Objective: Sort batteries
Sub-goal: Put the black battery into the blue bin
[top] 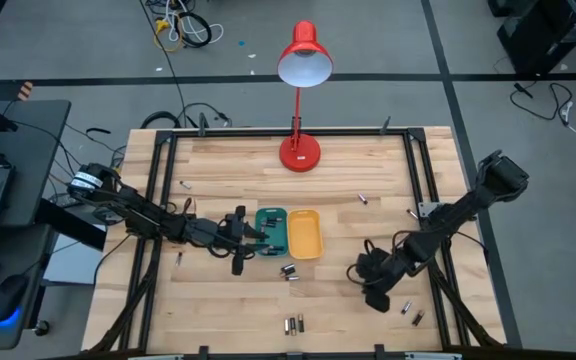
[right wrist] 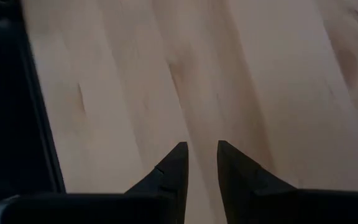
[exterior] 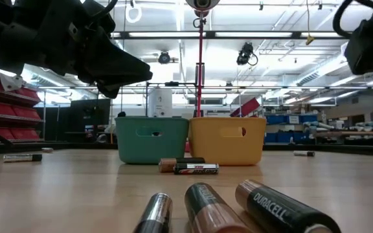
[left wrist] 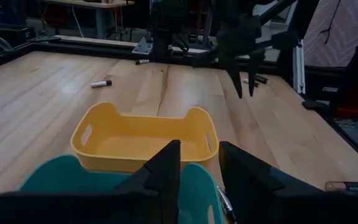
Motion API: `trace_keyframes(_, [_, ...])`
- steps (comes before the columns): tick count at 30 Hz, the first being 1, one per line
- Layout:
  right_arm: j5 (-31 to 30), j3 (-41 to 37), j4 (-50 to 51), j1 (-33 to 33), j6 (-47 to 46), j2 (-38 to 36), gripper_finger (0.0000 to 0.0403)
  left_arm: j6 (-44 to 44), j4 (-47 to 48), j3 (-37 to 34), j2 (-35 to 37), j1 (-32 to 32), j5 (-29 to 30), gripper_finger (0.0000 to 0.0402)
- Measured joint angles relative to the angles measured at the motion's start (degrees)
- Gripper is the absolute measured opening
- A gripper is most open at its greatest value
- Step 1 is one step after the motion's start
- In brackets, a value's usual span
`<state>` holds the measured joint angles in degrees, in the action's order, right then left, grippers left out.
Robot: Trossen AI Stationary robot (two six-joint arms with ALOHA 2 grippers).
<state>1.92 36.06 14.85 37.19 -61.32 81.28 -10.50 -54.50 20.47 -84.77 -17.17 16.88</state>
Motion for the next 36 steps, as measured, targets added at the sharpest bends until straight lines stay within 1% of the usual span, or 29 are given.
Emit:
trace_keyframes(6, [3.23, 7.55, 13.54, 0.00, -4.02, 0.00, 0.0072, 0.00, 0.01, 0.00, 0.00, -0.09, 0.00, 0.0127])
trace_keyframes(11, [7.23, 10.72, 18.97, 1.62, -10.86, 0.00, 0.0071, 0.00, 0.07, 0.00, 0.00, -0.09, 0.00, 0.0127])
trace_keyframes(15, [12.00, 11.03, 19.42, 4.78, -20.19, 0.00, 0.0067, 0.00, 0.57, 0.00, 0.00, -0.09, 0.00, 0.0127])
trace_keyframes(17, [13.43, 11.03, 20.07, 6.52, -25.41, 0.00, 0.0067, -0.03, 1.28, 0.00, 0.00, -0.09, 0.00, 0.0127])
trace_keyframes(24, [17.59, 11.03, 23.72, 10.42, -48.50, 0.00, 0.0069, -0.14, 3.23, 0.00, 0.00, -0.09, 0.02, 0.0127])
trace_keyframes(29, [18.25, 11.03, 23.85, 12.08, -62.39, 0.10, 0.0078, -0.15, 3.54, 0.00, 0.00, -0.09, 0.02, 0.0127])
trace_keyframes(36, [19.29, 10.82, 23.73, 16.08, -74.62, 0.13, 0.0093, -0.07, 3.62, 0.00, 0.00, -0.09, 0.02, 0.0127])
